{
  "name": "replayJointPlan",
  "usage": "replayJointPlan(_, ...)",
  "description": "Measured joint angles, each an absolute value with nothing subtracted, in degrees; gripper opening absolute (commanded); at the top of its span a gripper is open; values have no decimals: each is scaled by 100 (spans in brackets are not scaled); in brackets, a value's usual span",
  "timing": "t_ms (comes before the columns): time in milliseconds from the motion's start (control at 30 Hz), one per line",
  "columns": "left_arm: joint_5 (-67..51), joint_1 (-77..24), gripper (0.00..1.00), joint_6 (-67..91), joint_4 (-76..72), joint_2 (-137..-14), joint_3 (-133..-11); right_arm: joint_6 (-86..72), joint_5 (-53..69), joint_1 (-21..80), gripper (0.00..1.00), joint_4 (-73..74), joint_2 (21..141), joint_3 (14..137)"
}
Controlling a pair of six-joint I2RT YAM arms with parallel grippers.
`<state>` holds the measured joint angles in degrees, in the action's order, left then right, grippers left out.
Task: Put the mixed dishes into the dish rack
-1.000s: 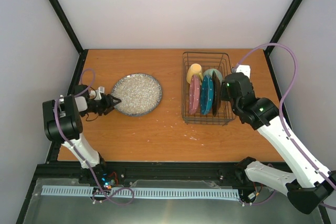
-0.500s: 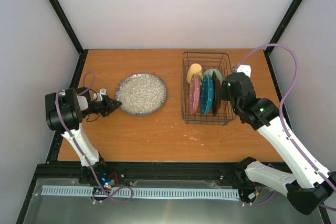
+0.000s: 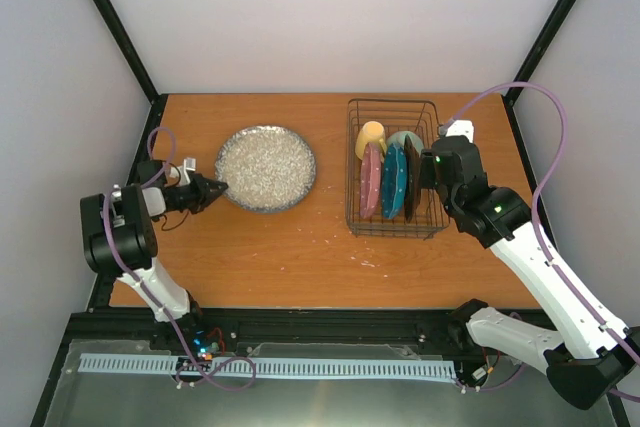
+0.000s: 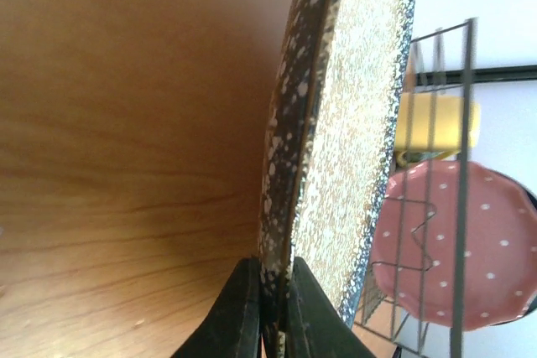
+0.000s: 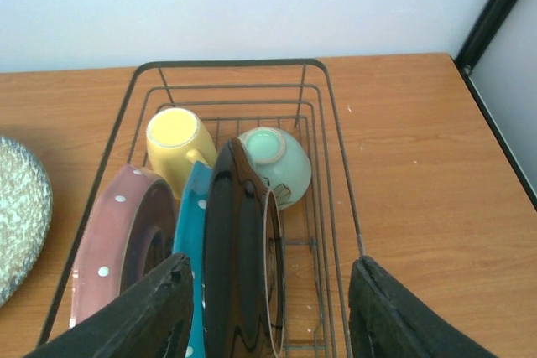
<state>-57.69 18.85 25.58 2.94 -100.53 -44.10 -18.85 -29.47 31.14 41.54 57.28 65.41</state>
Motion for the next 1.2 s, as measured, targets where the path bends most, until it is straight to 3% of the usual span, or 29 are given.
replayJointPlan(67,-5839,1885,1,2687,167,-9830,-4416,-1841,-2838,3111,51,4051,5728,6530)
replayJointPlan(233,-6136,1885,1,3026,-222,-9271,-4475,-1772,-2373,3094,68,3736,5732,6453)
replayJointPlan(433,-6576,1885,1,3594,-661,-8641,-4571,-1806,-886,2764,80,3251,6025,6440)
replayJointPlan(900,-7417,1872,1,3972,-672,-6921,-5299,-2499,3050,2392,86,1645,7887,6879)
replayJointPlan(1200,-7703,1833,1,3977,-604,-6709,-5157,-3503,4436,2331,85,64,8075,6842)
